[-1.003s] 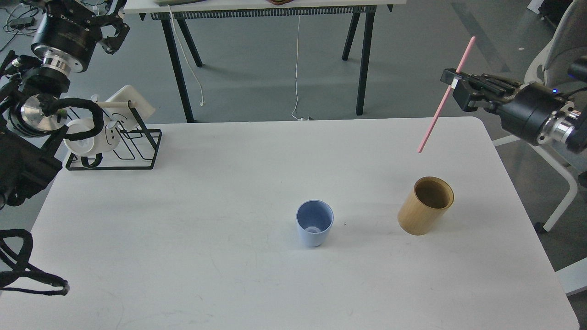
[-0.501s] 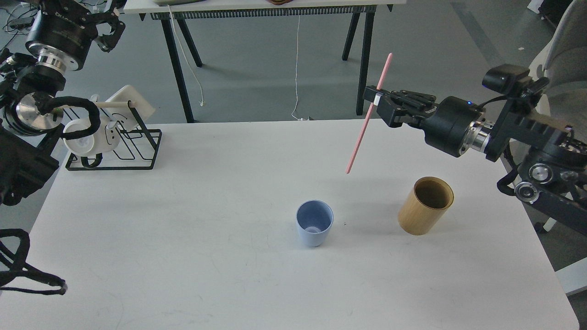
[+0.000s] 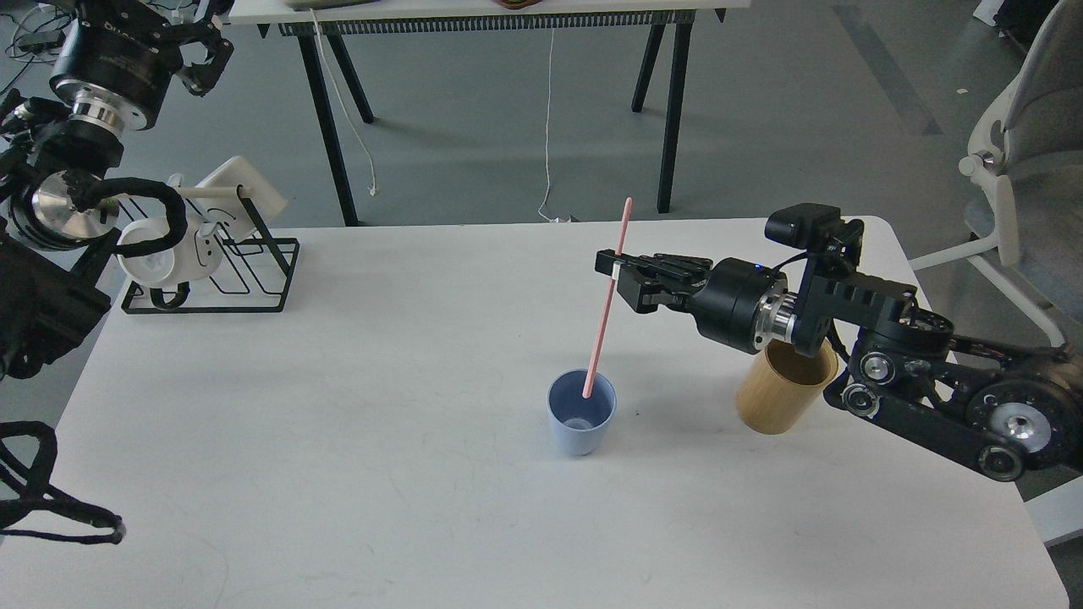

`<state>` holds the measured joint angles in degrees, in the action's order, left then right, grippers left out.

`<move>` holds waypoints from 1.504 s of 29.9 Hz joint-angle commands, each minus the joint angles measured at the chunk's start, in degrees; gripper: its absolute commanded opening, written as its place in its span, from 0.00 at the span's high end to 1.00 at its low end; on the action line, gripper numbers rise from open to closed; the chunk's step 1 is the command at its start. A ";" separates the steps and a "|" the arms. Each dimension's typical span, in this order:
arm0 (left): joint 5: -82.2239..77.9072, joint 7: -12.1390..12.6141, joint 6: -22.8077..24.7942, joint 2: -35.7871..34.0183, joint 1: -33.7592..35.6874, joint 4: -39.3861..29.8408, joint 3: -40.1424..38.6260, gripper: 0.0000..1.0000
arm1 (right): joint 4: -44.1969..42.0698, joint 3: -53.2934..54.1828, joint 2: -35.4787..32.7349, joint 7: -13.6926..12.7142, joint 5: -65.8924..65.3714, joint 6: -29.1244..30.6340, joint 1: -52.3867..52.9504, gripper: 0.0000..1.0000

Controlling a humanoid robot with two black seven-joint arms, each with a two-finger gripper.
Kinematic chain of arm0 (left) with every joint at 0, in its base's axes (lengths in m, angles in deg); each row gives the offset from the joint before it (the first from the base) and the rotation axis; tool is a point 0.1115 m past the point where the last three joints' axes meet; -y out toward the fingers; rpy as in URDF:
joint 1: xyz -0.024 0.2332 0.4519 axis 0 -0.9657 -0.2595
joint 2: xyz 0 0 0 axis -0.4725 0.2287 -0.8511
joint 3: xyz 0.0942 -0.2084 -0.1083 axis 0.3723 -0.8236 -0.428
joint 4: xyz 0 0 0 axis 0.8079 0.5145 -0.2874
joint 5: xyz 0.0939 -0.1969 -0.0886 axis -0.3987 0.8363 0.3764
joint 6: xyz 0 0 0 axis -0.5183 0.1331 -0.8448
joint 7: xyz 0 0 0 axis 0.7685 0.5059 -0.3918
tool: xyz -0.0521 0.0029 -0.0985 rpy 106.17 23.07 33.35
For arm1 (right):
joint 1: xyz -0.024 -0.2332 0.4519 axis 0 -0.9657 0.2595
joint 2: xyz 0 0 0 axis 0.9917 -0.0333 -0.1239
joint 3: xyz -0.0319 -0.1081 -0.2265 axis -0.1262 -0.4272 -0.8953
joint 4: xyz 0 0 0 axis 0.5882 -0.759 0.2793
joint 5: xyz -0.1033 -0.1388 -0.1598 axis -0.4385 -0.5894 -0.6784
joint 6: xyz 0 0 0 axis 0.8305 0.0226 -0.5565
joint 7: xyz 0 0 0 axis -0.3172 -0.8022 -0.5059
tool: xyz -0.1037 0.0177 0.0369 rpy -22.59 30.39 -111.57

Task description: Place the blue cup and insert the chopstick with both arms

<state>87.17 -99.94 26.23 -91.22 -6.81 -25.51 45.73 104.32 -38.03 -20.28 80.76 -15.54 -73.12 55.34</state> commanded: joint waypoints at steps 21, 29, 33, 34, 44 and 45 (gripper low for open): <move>0.00 -0.11 0.00 -0.16 -0.06 -0.01 -0.09 0.00 | -4.52 -3.93 4.56 -0.26 -1.74 0.00 -1.12 0.88; 0.00 -0.11 0.00 -0.25 -0.06 -0.01 -0.09 0.00 | -4.00 -3.76 4.30 -0.26 -1.65 0.00 -0.86 0.76; 0.00 -0.11 0.00 -0.34 -0.15 0.08 -0.09 0.00 | -3.12 -0.78 3.42 -0.17 -0.95 -0.35 -0.42 0.44; 0.00 -0.11 0.00 -0.43 -0.06 -0.01 -0.17 0.00 | -2.68 1.06 2.89 -0.17 -0.69 -0.35 -0.42 0.35; 0.00 -0.55 0.00 -0.43 -0.15 0.08 -0.09 0.00 | -2.15 22.59 2.01 0.09 14.75 0.26 -0.33 0.01; 0.00 -0.55 0.00 -0.43 -0.15 0.08 -0.09 0.00 | -2.32 24.17 2.01 0.09 18.00 0.26 -0.07 0.00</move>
<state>87.19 -100.53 26.23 -91.64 -6.92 -25.45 45.56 102.45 -18.87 -18.44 80.96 -5.87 -72.93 54.76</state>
